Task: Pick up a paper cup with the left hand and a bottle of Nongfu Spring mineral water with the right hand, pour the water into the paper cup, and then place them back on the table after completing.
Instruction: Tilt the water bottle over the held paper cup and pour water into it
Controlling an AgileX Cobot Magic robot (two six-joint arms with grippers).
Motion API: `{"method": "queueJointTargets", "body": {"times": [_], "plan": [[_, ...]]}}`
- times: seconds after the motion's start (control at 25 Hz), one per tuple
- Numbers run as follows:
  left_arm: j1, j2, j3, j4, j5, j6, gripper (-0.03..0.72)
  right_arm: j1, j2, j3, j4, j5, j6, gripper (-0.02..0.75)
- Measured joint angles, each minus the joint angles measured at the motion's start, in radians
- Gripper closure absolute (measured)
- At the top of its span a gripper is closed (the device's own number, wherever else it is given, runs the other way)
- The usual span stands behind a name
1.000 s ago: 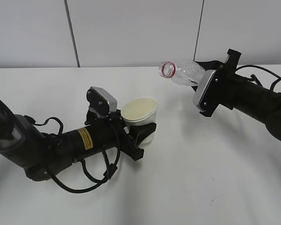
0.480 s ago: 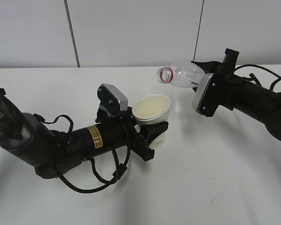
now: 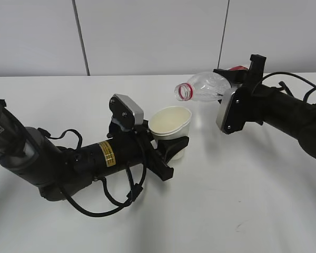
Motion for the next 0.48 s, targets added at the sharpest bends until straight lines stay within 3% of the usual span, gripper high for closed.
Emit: {"method": "queueJointTargets", "body": {"times": [0.48], "plan": [[0.0,0.0,0.0,0.002,0.0,0.0,0.333,0.0,0.0,0.0,0.008,-0.037,-0.105,0.398]]}}
